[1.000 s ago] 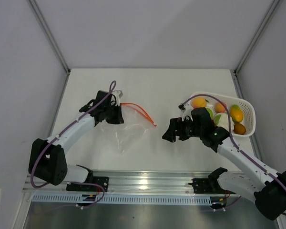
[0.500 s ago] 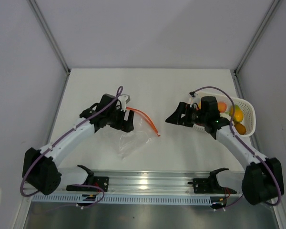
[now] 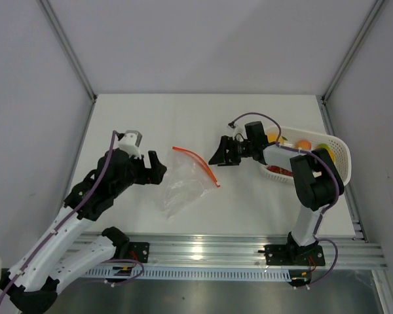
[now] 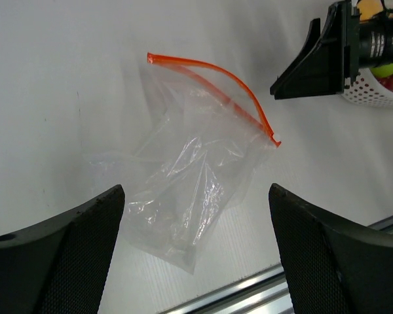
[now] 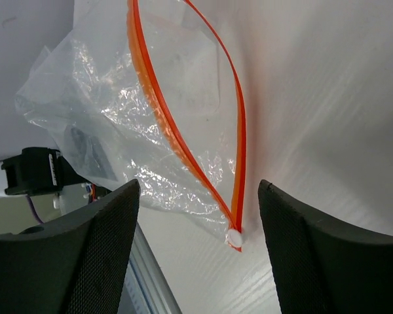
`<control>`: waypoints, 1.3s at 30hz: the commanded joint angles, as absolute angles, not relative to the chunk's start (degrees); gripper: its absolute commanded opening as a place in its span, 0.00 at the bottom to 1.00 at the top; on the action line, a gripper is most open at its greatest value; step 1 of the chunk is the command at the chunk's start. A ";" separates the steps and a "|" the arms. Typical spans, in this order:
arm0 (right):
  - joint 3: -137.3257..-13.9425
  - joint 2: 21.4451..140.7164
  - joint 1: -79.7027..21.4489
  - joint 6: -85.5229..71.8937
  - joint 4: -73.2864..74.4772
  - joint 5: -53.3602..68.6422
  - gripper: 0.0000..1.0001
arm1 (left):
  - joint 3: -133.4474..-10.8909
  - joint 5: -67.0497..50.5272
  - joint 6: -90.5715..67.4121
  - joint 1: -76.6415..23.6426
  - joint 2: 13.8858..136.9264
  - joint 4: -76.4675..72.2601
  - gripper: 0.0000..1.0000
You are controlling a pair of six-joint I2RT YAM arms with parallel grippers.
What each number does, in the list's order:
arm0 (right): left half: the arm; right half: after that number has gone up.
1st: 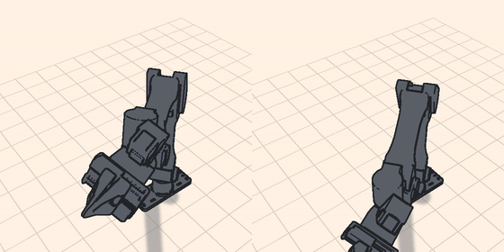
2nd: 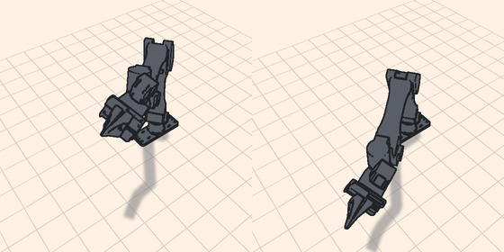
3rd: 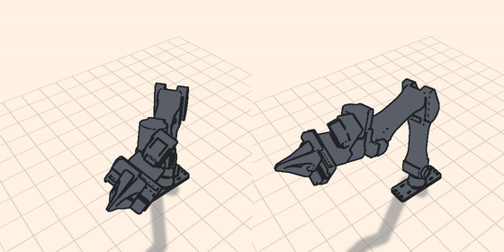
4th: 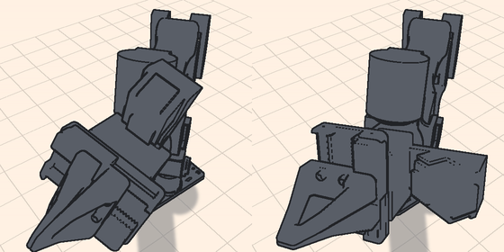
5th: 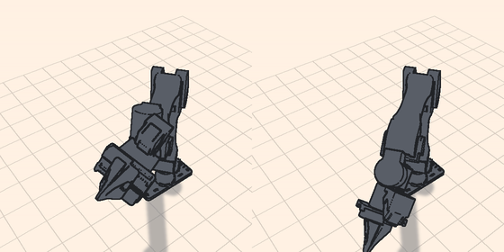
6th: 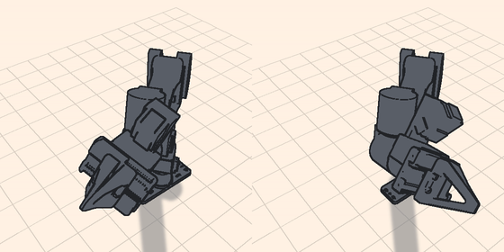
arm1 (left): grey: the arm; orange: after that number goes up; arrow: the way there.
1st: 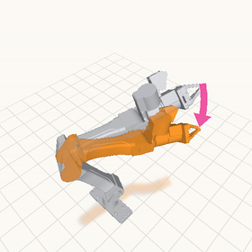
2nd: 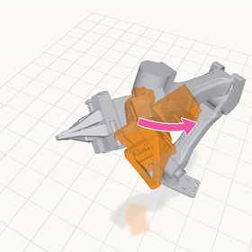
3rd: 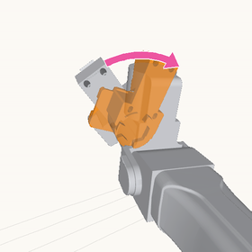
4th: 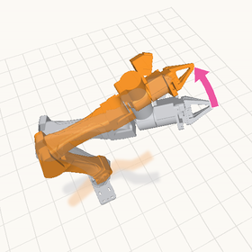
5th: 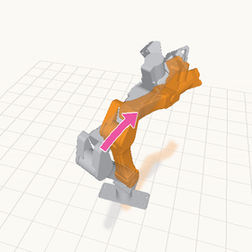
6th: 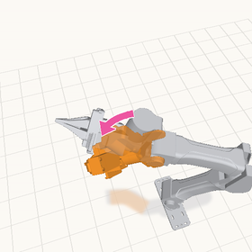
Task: Place the food in the zip-top bag and seal the zipper
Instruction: Pick up the zipper food storage bag at the center of the board.
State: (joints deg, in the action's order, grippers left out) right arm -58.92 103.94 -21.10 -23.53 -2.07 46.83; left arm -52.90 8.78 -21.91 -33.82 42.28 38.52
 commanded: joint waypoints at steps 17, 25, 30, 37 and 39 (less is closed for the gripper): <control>-65.22 116.02 -27.77 -24.43 -17.74 56.86 0.47 | -57.38 12.04 -32.25 -37.44 48.07 48.60 0.93; -61.27 109.61 -29.35 -25.58 -19.69 56.52 0.10 | -61.25 11.78 -37.25 -38.32 50.36 51.94 0.91; -63.63 98.56 -31.81 -16.21 -4.42 46.36 0.00 | -66.61 6.09 -39.99 -38.41 52.47 53.70 0.88; -66.80 89.57 -42.97 -7.65 8.52 25.69 0.00 | -67.85 0.44 -43.76 -38.50 55.45 48.34 0.89; -66.19 88.25 -46.48 -7.30 9.05 19.44 0.00 | -68.64 0.61 -45.86 -38.50 56.94 48.34 0.88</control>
State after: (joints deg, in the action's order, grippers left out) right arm -65.69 90.30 -43.00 -11.79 3.25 31.86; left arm -66.13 2.79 -41.50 -38.00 55.16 50.30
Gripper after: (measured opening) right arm 0.006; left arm 0.885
